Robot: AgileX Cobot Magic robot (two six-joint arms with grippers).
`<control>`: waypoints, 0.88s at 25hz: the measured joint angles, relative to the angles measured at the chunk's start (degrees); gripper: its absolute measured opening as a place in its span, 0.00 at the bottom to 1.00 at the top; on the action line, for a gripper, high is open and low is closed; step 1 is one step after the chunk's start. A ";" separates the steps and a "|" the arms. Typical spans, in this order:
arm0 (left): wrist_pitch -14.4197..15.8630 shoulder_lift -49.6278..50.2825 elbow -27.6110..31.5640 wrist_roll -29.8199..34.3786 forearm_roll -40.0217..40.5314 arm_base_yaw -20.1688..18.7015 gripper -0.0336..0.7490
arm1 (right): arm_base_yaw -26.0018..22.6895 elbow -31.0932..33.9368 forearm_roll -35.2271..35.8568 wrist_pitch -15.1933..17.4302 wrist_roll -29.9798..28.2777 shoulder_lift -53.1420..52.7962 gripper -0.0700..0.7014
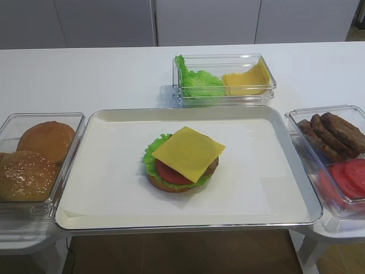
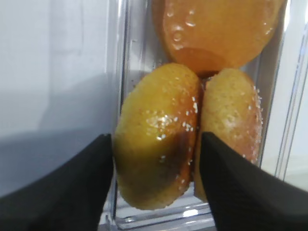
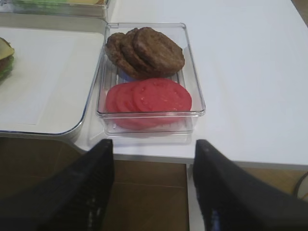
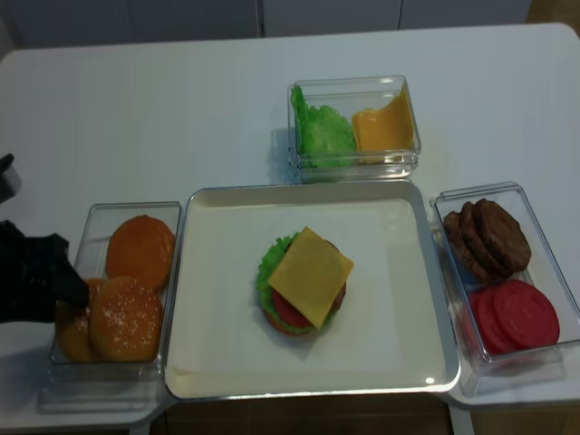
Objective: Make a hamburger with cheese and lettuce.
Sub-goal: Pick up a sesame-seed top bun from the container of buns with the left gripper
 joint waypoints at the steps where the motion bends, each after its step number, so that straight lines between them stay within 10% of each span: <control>1: 0.00 0.27 0.00 0.19 -0.28 0.00 0.59 | 0.00 0.00 0.00 0.00 0.00 0.00 0.61; 22: 1.00 0.58 -0.13 0.76 -1.37 0.08 0.37 | 0.00 0.00 0.00 0.00 0.00 0.00 0.61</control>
